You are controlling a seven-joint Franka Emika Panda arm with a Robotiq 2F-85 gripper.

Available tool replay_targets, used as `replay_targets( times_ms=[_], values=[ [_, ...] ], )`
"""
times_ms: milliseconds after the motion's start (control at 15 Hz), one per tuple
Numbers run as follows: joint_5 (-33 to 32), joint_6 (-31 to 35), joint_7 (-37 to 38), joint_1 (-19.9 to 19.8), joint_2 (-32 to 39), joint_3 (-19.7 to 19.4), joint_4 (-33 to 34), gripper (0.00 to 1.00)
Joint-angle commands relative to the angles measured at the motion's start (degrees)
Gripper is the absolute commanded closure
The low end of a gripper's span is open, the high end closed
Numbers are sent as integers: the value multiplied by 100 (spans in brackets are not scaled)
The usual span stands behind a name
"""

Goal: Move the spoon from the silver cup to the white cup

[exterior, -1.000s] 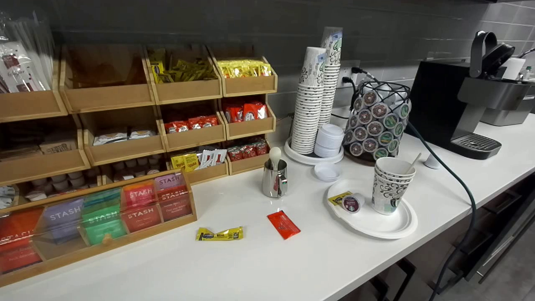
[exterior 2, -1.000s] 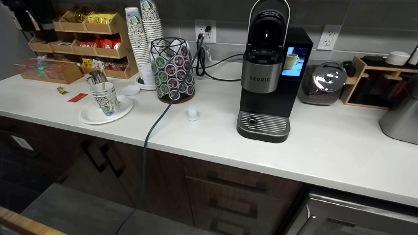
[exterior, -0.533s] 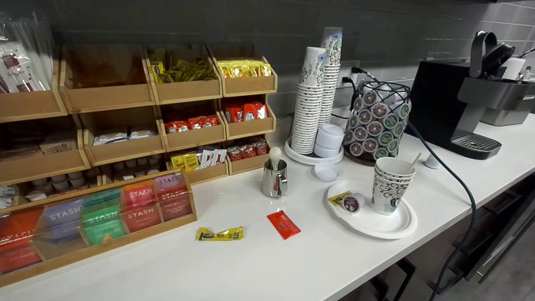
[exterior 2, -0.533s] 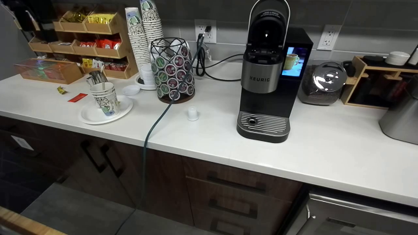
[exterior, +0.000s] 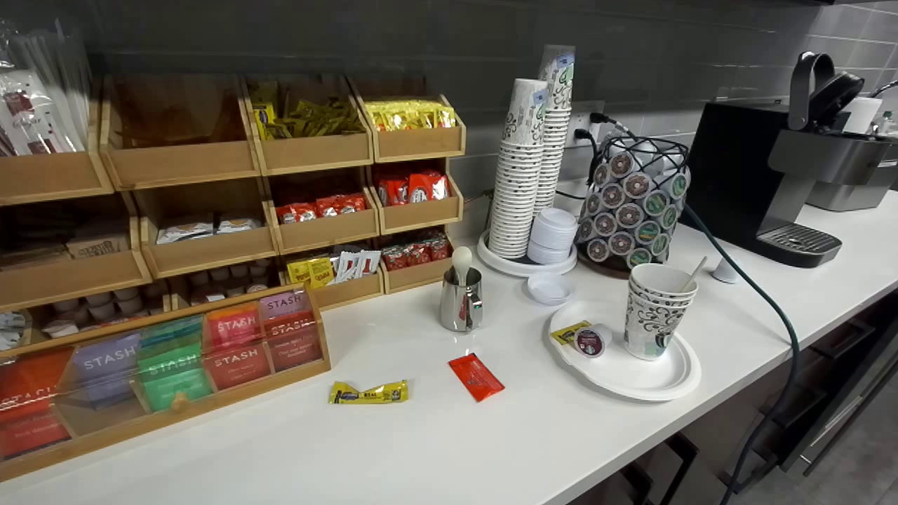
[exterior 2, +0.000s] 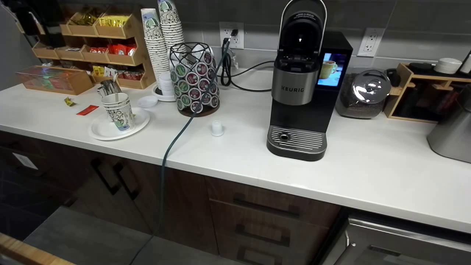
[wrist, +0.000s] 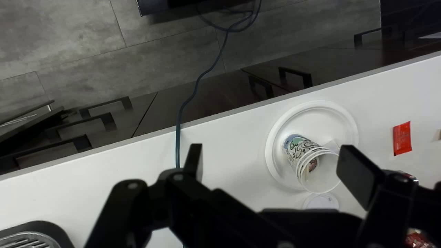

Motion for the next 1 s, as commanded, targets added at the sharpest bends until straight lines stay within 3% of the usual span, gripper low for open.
replay_targets(
  times_ms=[0, 733, 933],
  values=[
    [42, -16, -45, -90, 18, 67, 17, 0],
    [42, -16, -45, -90, 18, 67, 17, 0],
    [357, 249, 189, -31, 189, 105, 15, 0]
  ],
)
